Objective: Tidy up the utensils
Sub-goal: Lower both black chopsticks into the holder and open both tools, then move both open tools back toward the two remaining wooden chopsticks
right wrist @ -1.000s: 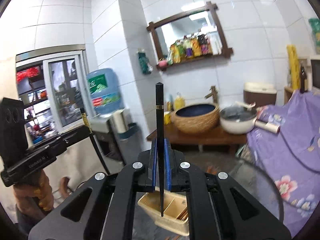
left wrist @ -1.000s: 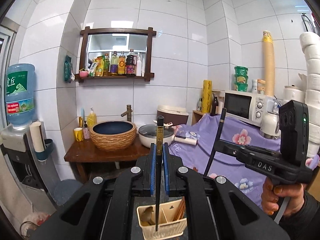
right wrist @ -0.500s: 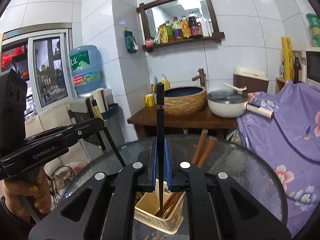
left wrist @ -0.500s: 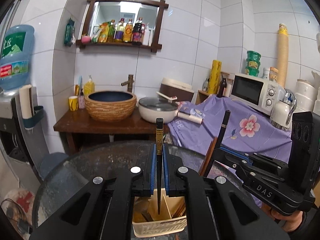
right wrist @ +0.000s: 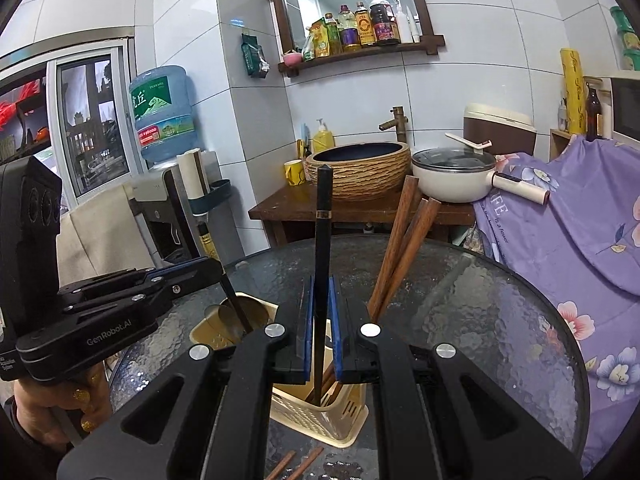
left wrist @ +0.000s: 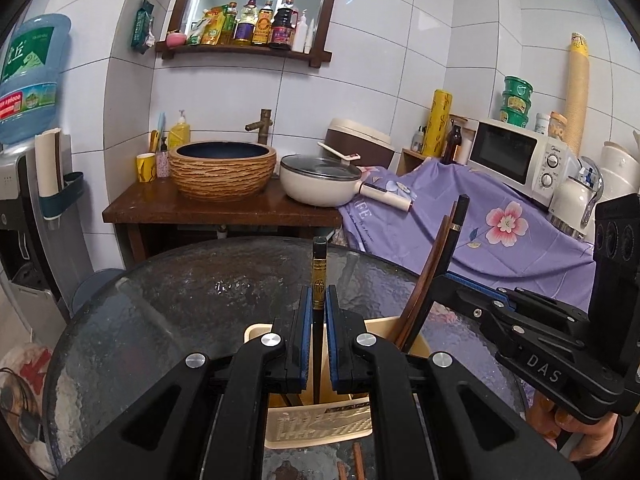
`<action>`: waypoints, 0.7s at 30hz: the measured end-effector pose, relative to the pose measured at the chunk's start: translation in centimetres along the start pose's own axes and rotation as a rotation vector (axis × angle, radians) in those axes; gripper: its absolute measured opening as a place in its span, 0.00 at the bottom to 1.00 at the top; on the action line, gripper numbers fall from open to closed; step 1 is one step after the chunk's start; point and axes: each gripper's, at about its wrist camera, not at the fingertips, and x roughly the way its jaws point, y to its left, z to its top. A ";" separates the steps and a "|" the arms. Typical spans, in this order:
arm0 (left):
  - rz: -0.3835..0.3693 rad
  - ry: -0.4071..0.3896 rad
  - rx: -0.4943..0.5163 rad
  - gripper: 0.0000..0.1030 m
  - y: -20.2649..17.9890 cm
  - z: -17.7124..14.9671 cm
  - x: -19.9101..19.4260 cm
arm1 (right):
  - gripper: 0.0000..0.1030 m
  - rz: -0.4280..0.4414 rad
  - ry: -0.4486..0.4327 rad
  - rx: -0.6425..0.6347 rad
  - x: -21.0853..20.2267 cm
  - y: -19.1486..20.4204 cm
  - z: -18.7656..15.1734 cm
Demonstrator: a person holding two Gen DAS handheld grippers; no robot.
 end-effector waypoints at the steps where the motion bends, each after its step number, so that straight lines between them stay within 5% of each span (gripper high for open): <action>1: -0.001 -0.012 0.003 0.07 -0.1 0.0 -0.4 | 0.08 -0.002 0.001 -0.006 0.0 0.1 0.1; 4: 0.019 -0.049 0.013 0.32 -0.3 -0.1 -1.6 | 0.29 -0.013 -0.020 -0.009 -0.6 0.1 -0.3; 5: 0.020 -0.058 0.013 0.43 -0.4 -0.1 -2.0 | 0.45 -0.009 -0.029 -0.001 -0.9 0.0 -0.4; 14: 0.104 -0.112 0.002 0.74 0.0 -2.9 -6.2 | 0.48 -0.067 -0.085 -0.007 -5.4 0.7 -2.3; 21: 0.198 -0.013 -0.040 0.81 1.6 -8.1 -6.7 | 0.48 -0.077 0.057 0.041 -6.4 1.1 -7.2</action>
